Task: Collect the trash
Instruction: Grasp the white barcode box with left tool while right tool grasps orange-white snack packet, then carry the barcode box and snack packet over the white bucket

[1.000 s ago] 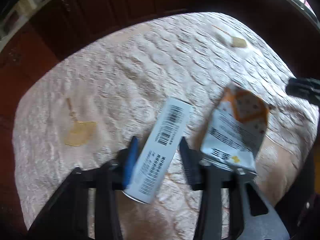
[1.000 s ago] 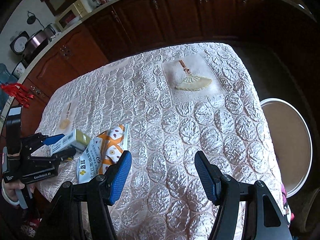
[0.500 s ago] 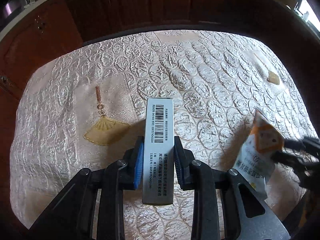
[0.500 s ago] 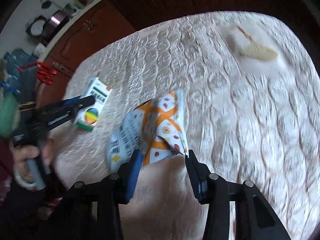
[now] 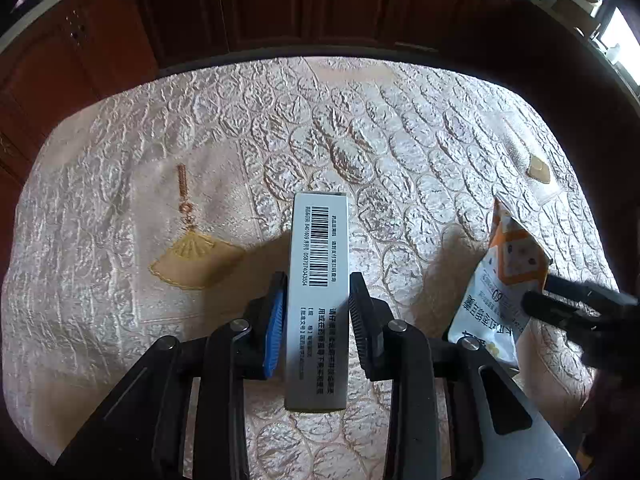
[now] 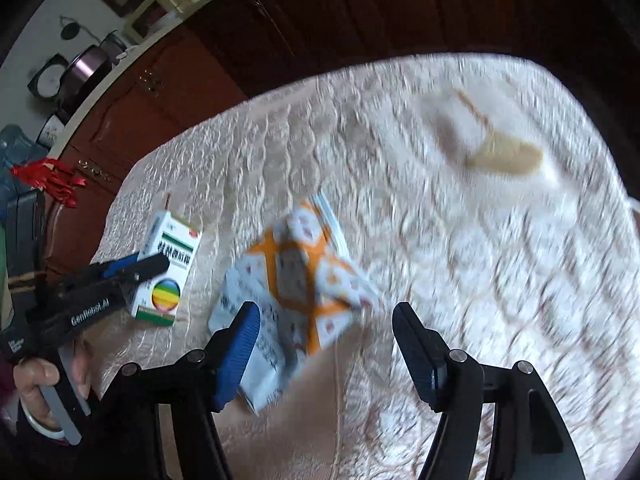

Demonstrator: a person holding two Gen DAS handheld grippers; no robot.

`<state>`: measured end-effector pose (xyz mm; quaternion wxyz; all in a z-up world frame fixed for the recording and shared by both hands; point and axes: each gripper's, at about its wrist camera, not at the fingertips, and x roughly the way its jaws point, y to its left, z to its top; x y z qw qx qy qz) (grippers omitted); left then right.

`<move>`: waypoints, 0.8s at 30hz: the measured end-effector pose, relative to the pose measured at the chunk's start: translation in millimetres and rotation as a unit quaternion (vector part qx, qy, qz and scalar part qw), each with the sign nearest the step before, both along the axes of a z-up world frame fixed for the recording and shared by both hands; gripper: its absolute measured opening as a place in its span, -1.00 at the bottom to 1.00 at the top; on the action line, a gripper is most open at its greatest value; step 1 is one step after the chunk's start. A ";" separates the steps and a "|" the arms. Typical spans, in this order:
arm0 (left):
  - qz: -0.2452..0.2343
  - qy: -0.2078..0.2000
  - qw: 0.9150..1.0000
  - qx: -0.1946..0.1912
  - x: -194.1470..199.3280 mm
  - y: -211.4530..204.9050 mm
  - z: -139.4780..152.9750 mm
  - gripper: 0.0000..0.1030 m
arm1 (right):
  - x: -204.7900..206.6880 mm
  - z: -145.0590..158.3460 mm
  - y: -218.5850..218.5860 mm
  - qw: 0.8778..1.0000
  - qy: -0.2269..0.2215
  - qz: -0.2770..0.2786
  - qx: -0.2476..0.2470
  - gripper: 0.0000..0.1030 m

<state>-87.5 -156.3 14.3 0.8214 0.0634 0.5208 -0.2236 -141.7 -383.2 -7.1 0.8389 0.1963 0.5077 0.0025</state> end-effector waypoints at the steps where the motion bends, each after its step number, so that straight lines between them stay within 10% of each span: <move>1: 0.000 0.001 1.000 0.001 0.7 -1.1 -1.4 -0.44 | 0.3 -6.5 0.8 1.000 0.004 -0.006 0.009 0.29; 5: 0.002 0.007 1.000 0.000 4.0 -2.8 -8.2 -0.45 | 6.3 -13.9 3.7 0.998 -0.039 -0.009 0.058 0.27; 12: -0.001 -0.004 1.000 -0.008 -1.6 -9.6 -3.5 -0.51 | 17.3 -9.2 12.8 0.997 -0.057 0.006 0.060 -0.49; 24: -0.006 -0.049 0.999 -0.015 -13.8 -17.5 28.9 -0.51 | -4.5 30.3 6.6 0.994 -0.099 0.015 0.036 -0.50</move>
